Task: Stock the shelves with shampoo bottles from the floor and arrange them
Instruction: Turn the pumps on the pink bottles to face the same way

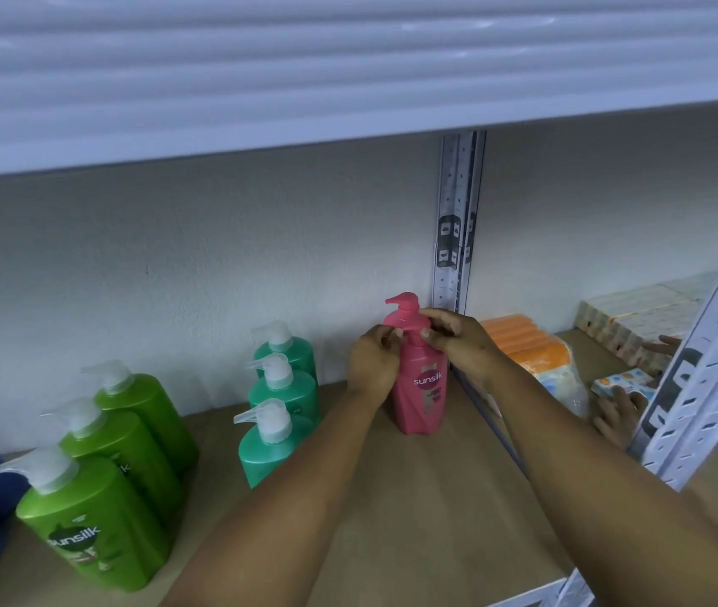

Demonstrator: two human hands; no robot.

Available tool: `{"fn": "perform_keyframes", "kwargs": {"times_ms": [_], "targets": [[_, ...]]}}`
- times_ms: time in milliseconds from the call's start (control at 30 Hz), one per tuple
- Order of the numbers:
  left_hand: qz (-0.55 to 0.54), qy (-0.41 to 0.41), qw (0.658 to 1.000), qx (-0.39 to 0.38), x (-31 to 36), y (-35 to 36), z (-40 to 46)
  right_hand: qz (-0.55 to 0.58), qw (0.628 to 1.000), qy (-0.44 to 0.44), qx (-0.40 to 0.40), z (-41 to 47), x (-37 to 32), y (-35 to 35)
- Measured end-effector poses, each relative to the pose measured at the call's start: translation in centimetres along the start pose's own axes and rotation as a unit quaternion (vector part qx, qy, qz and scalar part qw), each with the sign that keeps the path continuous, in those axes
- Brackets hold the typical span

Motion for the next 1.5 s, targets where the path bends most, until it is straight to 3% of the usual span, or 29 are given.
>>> {"fn": "perform_keyframes", "kwargs": {"times_ms": [467,900,1400,1500], "targets": [[0.002,-0.013,1.000,0.004,-0.4,-0.1,0.0,-0.015,1.000,-0.009,0.010,-0.3,-0.1,0.0],[-0.004,0.037,0.999,-0.034,1.0,0.4,-0.9,-0.031,0.999,-0.022,0.003,-0.8,-0.8,0.1],[0.080,0.068,0.989,-0.100,0.1,1.8,-4.8,-0.254,0.964,-0.080,0.013,-4.6,-0.2,-0.3],[0.142,0.083,0.980,-0.113,0.0,1.5,-6.2,-0.300,0.950,-0.085,-0.004,-5.6,0.4,0.3]]}}
Point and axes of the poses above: each hand's wrist, its own z-axis towards the middle knuckle, its own y-axis out of the palm, x = y × z, the point moved 10 cm from there along z, towards the middle knuckle, and after that the axes turned 5 degrees about -z, right-handed, at the moved point
